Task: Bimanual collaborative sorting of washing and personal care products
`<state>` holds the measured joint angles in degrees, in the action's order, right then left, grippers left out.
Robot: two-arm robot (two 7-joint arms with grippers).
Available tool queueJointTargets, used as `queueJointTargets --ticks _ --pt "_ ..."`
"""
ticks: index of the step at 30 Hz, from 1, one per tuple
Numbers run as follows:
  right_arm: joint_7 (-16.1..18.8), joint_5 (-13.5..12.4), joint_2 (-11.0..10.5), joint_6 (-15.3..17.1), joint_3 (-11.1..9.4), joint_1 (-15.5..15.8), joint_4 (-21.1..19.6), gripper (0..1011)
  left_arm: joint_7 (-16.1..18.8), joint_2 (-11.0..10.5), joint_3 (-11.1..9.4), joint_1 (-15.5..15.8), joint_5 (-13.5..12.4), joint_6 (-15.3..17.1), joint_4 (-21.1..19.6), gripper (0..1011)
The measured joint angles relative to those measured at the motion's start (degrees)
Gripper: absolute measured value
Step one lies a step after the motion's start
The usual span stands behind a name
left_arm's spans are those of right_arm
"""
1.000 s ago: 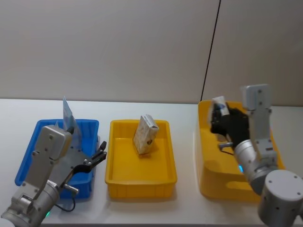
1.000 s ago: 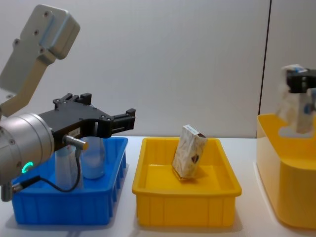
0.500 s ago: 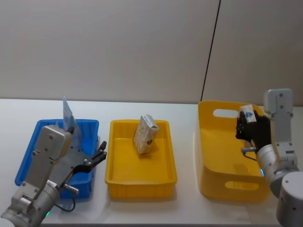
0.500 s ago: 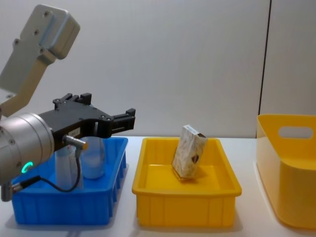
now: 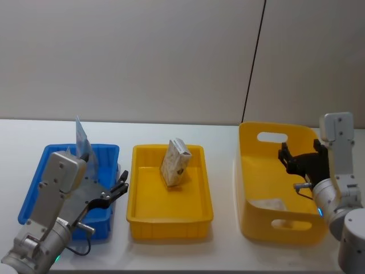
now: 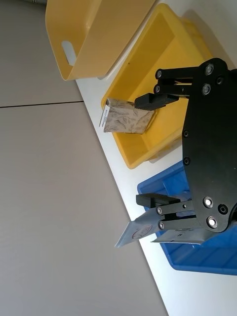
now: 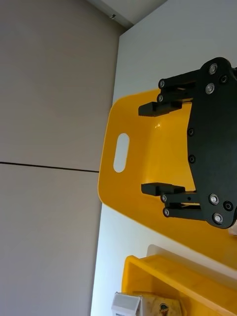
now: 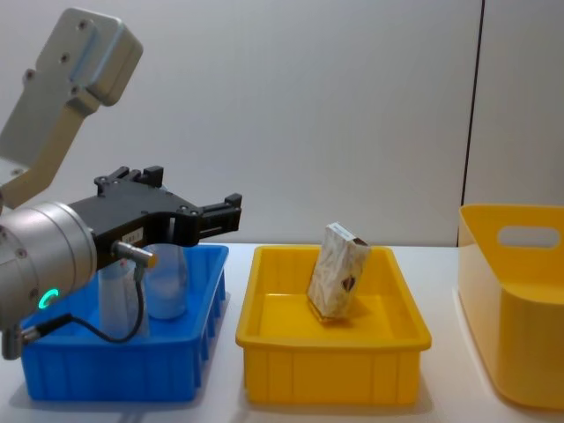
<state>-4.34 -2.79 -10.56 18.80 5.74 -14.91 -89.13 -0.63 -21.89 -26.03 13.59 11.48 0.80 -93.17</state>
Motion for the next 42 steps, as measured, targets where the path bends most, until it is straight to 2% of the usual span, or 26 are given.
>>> queueJointTargets --ticks 2,4,9,19,26,33,42 --pt "0.4 0.2 -0.2 -0.2 0.2 0.0 0.0 805 0.0 0.0 0.0 0.0 0.0 0.0 0.0 1002" --pt "0.8 0.4 -0.3 -0.4 0.4 0.0 0.0 902 0.0 0.0 0.0 0.0 0.0 0.0 0.0 1001" --pt "2.5 0.5 -0.8 -1.4 1.0 0.1 -0.4 1002 0.0 0.0 0.0 0.0 0.0 0.0 0.0 1001" --pt "7.4 -0.1 -2.0 -4.4 2.2 0.9 -1.9 1004 0.1 0.0 0.0 0.0 -0.1 0.0 0.0 1001" --pt "11.0 -1.0 -2.6 -6.8 3.0 1.4 -3.1 1004 1.6 0.2 0.6 -0.7 -0.9 0.5 -0.5 1001" --pt "13.3 -1.6 -2.9 -8.3 3.6 1.9 -4.1 1004 4.1 0.9 2.1 -1.8 -1.3 1.6 -1.0 1001" --pt "14.9 -2.0 -3.1 -9.3 3.9 2.1 -4.7 1004 6.0 2.1 4.6 -2.3 -0.2 3.3 -0.3 1001"
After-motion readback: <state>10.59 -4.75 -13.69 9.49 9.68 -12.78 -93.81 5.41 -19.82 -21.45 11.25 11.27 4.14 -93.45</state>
